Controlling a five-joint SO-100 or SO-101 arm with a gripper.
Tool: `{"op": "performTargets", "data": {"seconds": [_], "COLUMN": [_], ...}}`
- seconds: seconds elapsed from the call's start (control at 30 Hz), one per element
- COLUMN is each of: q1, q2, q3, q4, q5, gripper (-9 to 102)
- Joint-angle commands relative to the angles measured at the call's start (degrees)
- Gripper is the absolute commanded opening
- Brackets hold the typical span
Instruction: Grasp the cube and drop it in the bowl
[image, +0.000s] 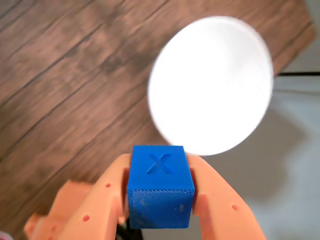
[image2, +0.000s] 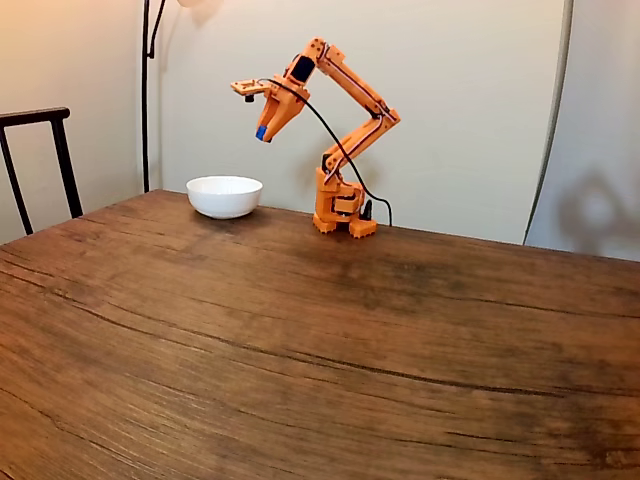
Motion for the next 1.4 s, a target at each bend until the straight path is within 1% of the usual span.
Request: {"op": "performTargets", "data": {"seconds": [0.0, 0.13, 0.47, 0.63, 0.77, 0.9, 1.0, 1.13, 1.23, 1.37], "q1": [2.8, 5.4, 11.2, 13.9, 14.7, 14.7, 14.7, 14.7, 14.7, 14.0], "q2": [0.8, 0.8, 0.8, 0.7, 0.6, -4.0, -11.2, -20.7, -24.5, -25.6], "q3": [1.1, 7.6, 24.4, 32.1, 36.2, 36.9, 33.4, 26.3, 22.6, 19.1], "q4": [-6.8, -15.5, -33.0, -40.9, -45.6, -49.0, -51.2, -50.5, -50.2, -46.0], "q5": [0.2, 0.2, -0.2, 0.2, 0.3, 0.3, 0.3, 0.3, 0.3, 0.3], "gripper": [2, 2, 2, 2, 4, 13, 18, 20, 19, 19]}}
